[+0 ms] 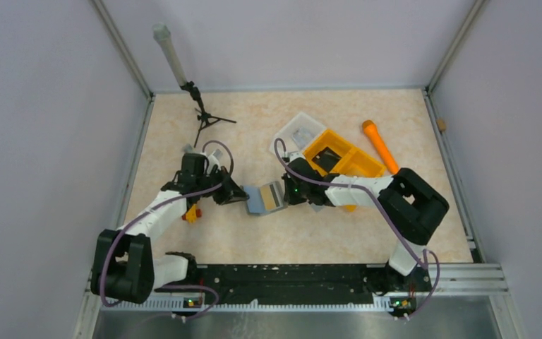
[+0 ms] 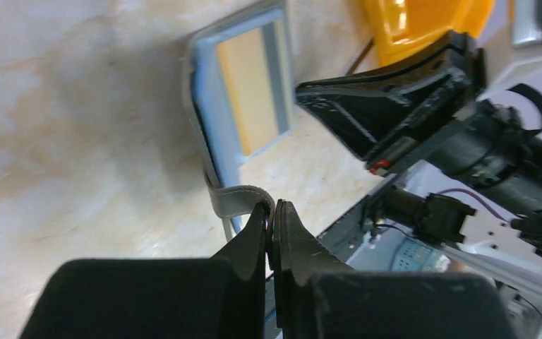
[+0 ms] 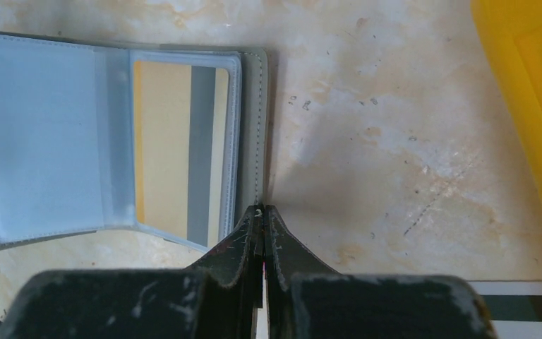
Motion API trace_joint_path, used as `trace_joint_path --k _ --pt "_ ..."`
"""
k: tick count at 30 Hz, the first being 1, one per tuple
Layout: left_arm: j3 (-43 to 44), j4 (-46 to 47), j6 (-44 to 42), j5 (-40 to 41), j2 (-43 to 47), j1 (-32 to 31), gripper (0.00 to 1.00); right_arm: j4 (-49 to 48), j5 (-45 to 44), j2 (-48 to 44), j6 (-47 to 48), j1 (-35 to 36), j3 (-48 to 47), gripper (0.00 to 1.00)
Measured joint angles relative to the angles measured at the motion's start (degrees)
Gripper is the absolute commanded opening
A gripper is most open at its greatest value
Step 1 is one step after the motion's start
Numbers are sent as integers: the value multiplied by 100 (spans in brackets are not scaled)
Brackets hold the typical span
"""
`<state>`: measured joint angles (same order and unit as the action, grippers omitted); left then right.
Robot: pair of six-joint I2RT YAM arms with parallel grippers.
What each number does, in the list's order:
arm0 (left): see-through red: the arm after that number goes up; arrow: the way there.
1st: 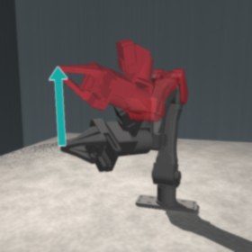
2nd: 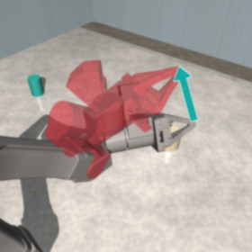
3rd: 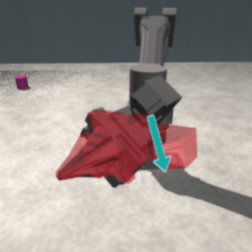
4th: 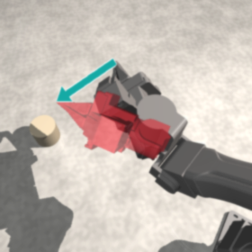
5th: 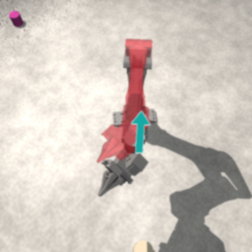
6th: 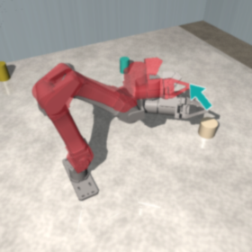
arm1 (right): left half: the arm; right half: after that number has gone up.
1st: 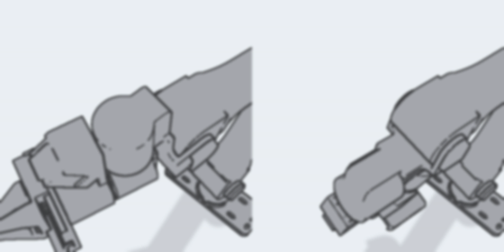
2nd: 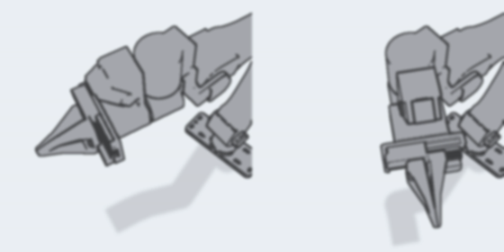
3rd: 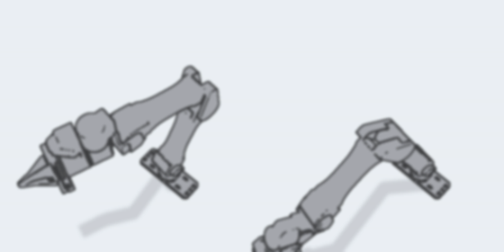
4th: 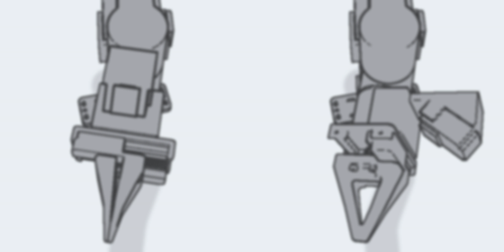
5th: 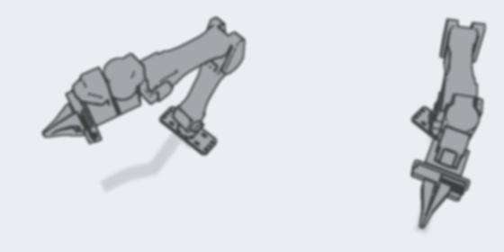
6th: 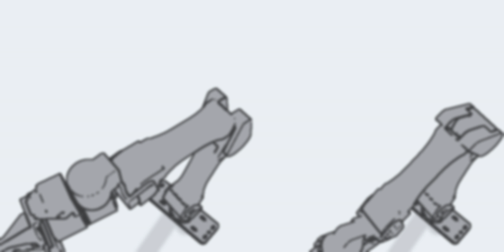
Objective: Take the credit cards out of the card holder
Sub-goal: Close the card holder at the center of the board.
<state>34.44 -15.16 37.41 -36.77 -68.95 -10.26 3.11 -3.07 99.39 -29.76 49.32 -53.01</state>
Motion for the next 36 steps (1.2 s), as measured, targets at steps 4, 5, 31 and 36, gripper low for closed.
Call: trace_joint_path --k 4,5,31,36 --pt "-61 791 437 -354 -142 -249 3 -170 85 20 -46 2 9 0" --pt "-76 992 531 -431 -164 -321 3 -210 109 22 -59 2 9 0" --pt "-85 4647 1502 -81 -2909 -1615 22 -737 -691 -2153 -695 15 1394 0" --pt "-118 4979 1576 -72 -3254 -1652 48 -461 -831 -2570 -686 15 1443 1"
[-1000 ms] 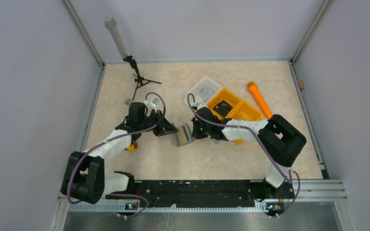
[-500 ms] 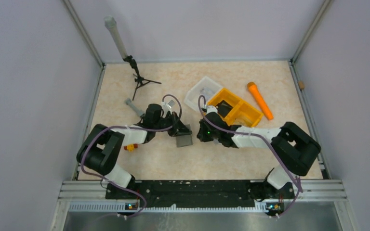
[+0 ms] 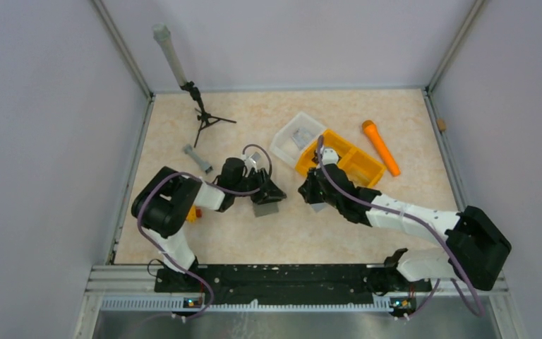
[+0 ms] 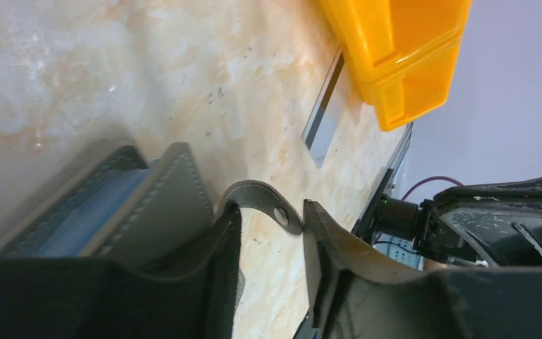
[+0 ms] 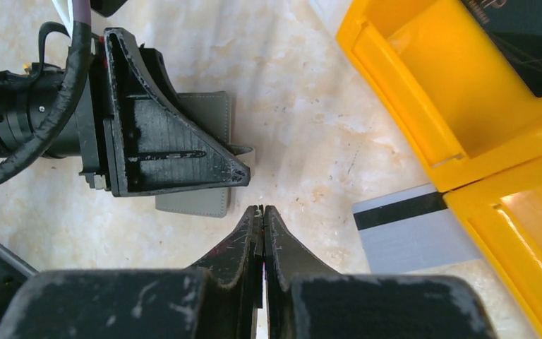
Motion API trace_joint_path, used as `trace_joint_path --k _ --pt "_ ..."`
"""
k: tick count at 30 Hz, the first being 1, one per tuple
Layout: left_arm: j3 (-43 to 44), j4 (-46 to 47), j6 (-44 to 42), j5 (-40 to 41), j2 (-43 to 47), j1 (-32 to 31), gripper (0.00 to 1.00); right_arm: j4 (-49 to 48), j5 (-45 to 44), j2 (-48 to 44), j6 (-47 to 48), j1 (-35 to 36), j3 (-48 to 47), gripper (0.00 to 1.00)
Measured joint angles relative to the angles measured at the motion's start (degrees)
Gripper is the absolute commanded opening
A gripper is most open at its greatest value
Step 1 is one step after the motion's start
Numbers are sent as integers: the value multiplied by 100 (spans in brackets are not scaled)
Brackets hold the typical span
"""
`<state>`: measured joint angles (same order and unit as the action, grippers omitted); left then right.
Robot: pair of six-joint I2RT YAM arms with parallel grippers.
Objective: Take the credit cards out of the card holder
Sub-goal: Close the card holder at the center of the board, then reset both arms
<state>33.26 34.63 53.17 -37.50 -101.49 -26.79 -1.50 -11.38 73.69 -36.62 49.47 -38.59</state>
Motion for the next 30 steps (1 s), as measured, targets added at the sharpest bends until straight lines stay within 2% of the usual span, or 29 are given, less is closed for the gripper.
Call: trace_joint_path --k 3,6,9,13,19,21,24,25,30 --pt "-7 -52 -57 48 229 -7 61 160 -133 -380 66 0 46 7" --pt "-9 -404 -251 155 745 -2 69 334 -350 -874 229 4 98 10" --pt "20 -1108 -557 350 1593 13 77 621 -713 -1410 481 4 127 15" --pt "254 -2371 -1167 914 2903 50 97 1023 -1137 -2247 804 -258 221 22" --pt "435 -3825 -1921 2566 4374 295 99 1482 -1694 -3462 1270 -1766 529 59" --pt "308 -4059 -2103 3375 4743 363 99 1532 -2017 -3672 1399 -2173 647 74" --pt "59 -4197 -2343 4439 5095 389 99 1521 -2402 -3672 1394 -2660 798 90" --pt "-48 -4175 -2455 4784 5178 389 99 1506 -2570 -3611 1390 -2830 866 93" --pt "-734 -3585 -3143 6107 5309 476 99 909 -3276 -3117 1668 -3150 1287 93"
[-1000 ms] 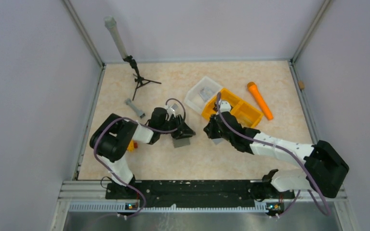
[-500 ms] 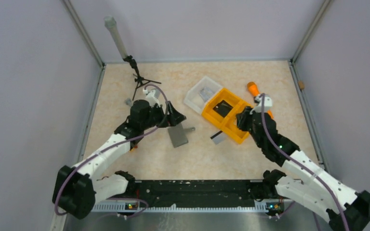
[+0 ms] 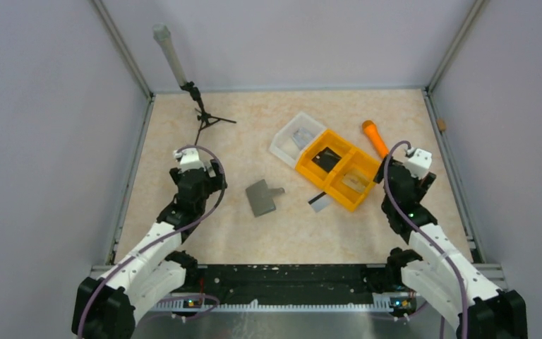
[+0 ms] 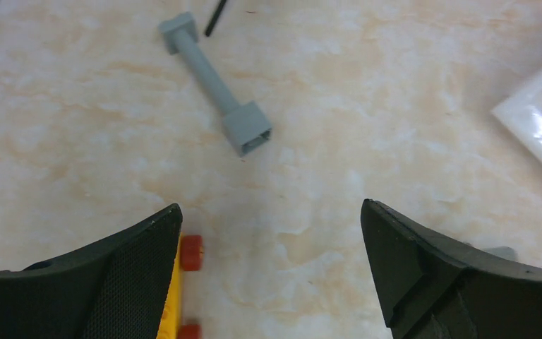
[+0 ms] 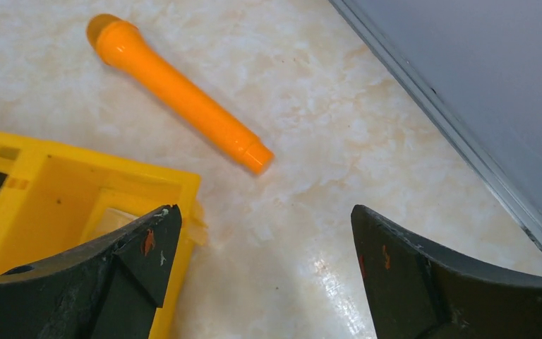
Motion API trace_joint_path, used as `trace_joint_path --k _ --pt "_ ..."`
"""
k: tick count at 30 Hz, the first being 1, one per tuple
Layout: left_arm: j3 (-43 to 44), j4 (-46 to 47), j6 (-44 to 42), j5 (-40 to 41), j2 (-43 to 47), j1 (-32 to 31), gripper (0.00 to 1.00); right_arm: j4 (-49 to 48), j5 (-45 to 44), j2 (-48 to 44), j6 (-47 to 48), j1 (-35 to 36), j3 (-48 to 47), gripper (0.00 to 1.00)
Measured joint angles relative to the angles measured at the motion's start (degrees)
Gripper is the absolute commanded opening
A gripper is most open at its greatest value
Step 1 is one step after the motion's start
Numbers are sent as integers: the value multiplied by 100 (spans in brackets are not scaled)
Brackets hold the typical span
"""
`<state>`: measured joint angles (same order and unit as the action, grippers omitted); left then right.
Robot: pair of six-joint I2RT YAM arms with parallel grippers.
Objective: Take the credit cards out of the card holder
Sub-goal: Reset both arms
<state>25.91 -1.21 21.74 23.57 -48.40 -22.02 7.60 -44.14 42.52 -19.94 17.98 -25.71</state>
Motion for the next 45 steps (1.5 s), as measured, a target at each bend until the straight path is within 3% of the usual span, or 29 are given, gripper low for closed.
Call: trace_joint_path --k 5,8,16,20,29,37,38,40,45 --pt "-422 918 -691 525 -376 310 99 -1364 -20 256 647 -101 782 91" --pt "-514 1460 -896 538 -597 614 91 -2315 129 269 1005 -219 1392 91" --pt "-1161 3471 -1342 -203 -1222 1779 95 -4229 721 1257 1386 -774 1733 90" --pt "-1204 4350 -1451 -535 -1838 1991 93 -5414 994 1967 1624 -879 2028 90" --pt "-1198 4951 -1838 -925 -2485 2011 94 -6548 2227 2708 1582 -1696 2011 85" --pt "-1180 5980 -2015 -1012 -3617 2024 99 -8253 3012 3862 1482 -1742 2190 86" --pt "-1172 5980 -2015 -997 -3639 2037 99 -8299 3038 3915 1475 -1742 2179 86" --pt "-1145 6026 -2015 -960 -3639 2065 99 -8201 3084 3936 1475 -1742 2063 95" --pt "-1091 6124 -2013 -916 -3639 2085 99 -7895 3305 4011 1493 -1742 1766 98"
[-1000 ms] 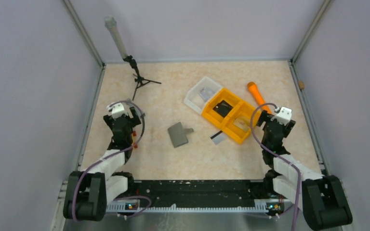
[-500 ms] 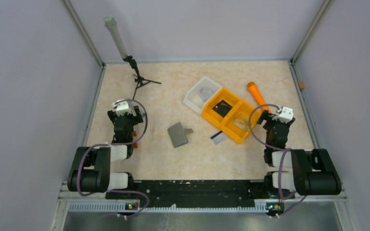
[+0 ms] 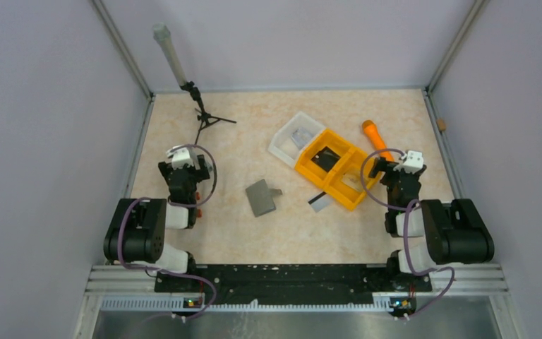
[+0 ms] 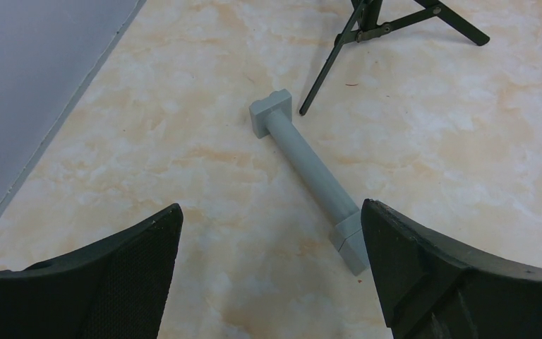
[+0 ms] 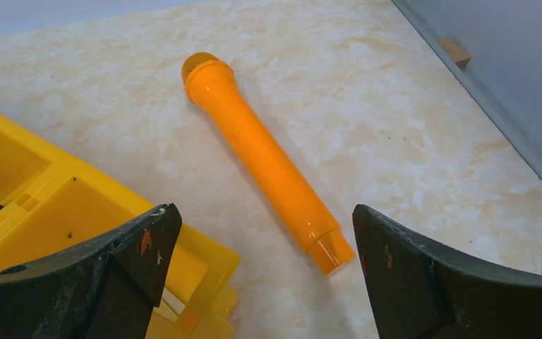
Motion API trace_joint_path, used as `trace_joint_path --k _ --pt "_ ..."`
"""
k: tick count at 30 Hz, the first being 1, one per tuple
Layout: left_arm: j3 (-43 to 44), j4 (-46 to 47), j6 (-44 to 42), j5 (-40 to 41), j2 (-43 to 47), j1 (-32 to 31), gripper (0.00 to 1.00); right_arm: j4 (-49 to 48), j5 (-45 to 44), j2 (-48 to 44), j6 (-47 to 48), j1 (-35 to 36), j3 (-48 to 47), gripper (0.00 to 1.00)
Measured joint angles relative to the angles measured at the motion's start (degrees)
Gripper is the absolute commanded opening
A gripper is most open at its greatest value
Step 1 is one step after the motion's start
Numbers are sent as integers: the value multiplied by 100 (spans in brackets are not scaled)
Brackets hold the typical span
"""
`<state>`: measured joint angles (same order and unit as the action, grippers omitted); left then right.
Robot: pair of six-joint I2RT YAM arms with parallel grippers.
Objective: Take the credit cards out of the card holder
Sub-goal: Reset both arms
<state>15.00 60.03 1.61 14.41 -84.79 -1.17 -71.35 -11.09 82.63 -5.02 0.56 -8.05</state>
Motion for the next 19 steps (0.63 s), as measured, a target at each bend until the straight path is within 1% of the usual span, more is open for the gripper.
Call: trace_joint_path --k 19 --pt "26 -22 7 -28 0 15 99 37 94 0 -7 0 0 99"
